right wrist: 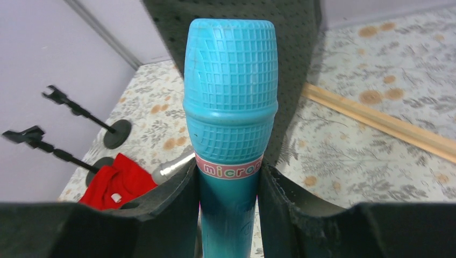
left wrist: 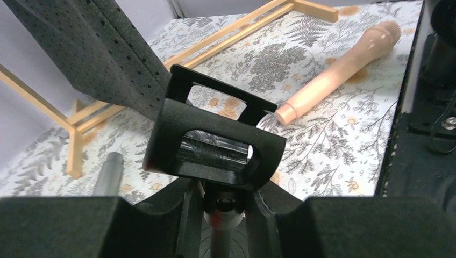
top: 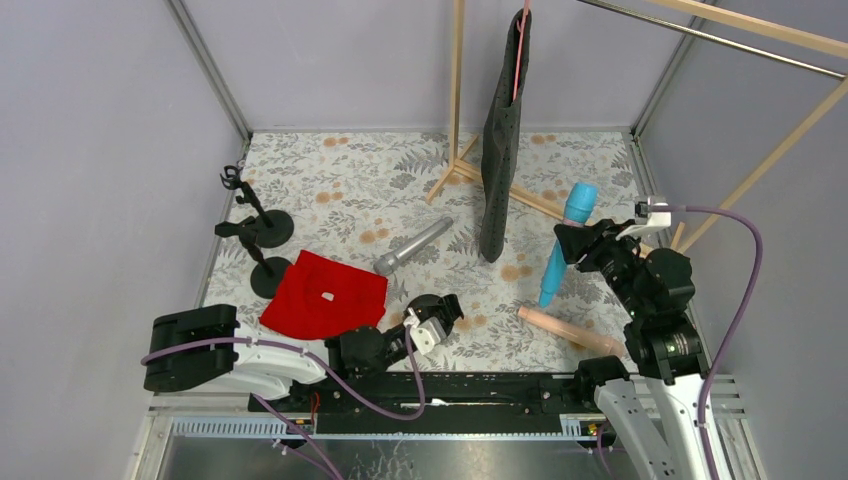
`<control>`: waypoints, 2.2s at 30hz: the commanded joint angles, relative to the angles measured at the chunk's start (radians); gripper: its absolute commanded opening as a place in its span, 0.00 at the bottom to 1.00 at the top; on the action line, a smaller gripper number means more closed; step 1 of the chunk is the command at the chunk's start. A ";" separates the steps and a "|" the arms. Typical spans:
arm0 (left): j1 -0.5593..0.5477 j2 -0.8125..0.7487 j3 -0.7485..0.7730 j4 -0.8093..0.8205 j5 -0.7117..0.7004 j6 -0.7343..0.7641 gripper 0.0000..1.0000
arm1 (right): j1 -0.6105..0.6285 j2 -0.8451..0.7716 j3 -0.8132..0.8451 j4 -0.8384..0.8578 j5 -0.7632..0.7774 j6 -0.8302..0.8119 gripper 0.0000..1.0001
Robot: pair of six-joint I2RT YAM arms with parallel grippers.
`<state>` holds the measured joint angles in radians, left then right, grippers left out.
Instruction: Attach the microphones to the stand
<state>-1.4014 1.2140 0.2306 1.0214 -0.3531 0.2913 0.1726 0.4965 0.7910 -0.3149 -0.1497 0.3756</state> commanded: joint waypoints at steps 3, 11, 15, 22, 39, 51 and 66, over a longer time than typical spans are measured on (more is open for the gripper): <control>-0.001 0.002 0.027 -0.034 -0.034 0.182 0.00 | -0.004 0.014 0.060 0.112 -0.240 -0.038 0.00; -0.001 -0.006 -0.009 0.024 0.054 0.258 0.00 | -0.003 0.056 0.080 0.294 -0.362 0.007 0.00; -0.001 -0.016 -0.027 0.057 0.091 0.247 0.00 | 0.008 0.133 0.115 0.357 -0.428 0.048 0.00; -0.001 -0.020 -0.046 0.077 0.074 0.240 0.00 | 0.150 0.207 0.135 0.465 -0.379 0.009 0.00; -0.001 -0.055 -0.071 0.062 0.055 0.182 0.00 | 0.764 0.493 0.249 0.584 0.100 -0.271 0.00; -0.001 -0.077 -0.085 0.044 0.050 0.157 0.00 | 0.798 0.536 0.271 0.586 0.056 -0.089 0.00; -0.001 -0.081 -0.080 0.014 0.058 0.149 0.00 | 0.800 0.553 0.214 0.541 0.084 -0.036 0.00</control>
<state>-1.4010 1.1400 0.1543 1.0393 -0.2985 0.4599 0.9623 1.0504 1.0080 0.1883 -0.0887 0.3233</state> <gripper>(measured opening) 0.322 0.452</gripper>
